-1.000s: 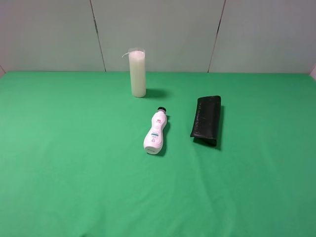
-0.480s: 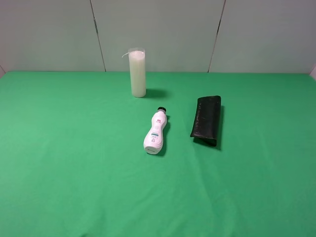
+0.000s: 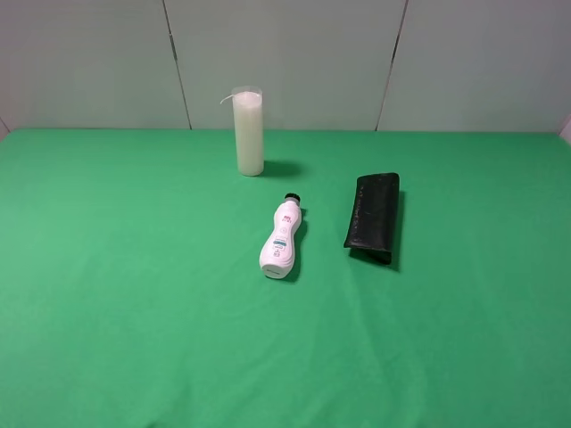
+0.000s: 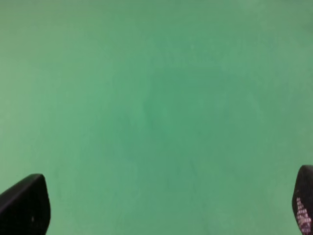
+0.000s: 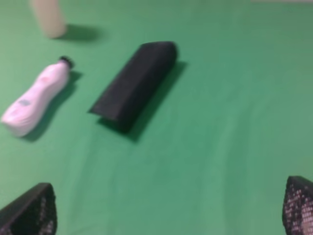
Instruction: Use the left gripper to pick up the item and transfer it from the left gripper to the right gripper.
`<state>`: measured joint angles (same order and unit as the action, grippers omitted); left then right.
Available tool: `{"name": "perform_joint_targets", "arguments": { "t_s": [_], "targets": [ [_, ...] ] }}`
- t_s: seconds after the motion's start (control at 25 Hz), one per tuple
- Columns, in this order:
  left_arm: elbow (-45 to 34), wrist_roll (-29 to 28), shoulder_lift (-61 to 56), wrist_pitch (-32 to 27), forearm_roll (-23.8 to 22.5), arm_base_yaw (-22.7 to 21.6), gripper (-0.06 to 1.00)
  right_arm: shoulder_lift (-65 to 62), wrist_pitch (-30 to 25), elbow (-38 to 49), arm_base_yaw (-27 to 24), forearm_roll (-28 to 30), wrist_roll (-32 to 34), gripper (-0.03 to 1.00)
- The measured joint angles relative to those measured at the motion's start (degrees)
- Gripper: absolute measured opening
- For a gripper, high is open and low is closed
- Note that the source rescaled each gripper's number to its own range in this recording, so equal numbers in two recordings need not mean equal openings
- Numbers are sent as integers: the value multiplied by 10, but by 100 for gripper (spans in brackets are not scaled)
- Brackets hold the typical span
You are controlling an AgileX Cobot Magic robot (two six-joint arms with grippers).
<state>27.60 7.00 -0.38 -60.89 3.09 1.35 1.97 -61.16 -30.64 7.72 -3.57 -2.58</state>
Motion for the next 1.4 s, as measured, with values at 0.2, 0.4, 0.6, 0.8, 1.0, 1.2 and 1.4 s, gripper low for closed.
{"name": "perform_joint_targets", "arguments": {
  "t_s": [0.2, 0.4, 0.6, 0.8, 1.0, 1.2, 1.4],
  "targets": [
    [0, 0, 0, 0, 0, 0, 100, -22, 21, 20, -10, 36, 33, 100],
    [0, 0, 0, 0, 0, 0, 100, -22, 28, 21, -40, 36, 36, 100],
    [0, 0, 0, 0, 0, 0, 100, -22, 29, 21, -45, 36, 36, 100],
    [0, 0, 0, 0, 0, 0, 100, -22, 29, 21, -45, 36, 36, 100],
    [0, 0, 0, 0, 0, 0, 100, -22, 29, 21, -45, 36, 36, 100],
    [0, 0, 0, 0, 0, 0, 100, -22, 29, 21, -45, 36, 36, 100],
    [0, 0, 0, 0, 0, 0, 100, -22, 30, 21, -45, 36, 36, 100]
  ]
}}
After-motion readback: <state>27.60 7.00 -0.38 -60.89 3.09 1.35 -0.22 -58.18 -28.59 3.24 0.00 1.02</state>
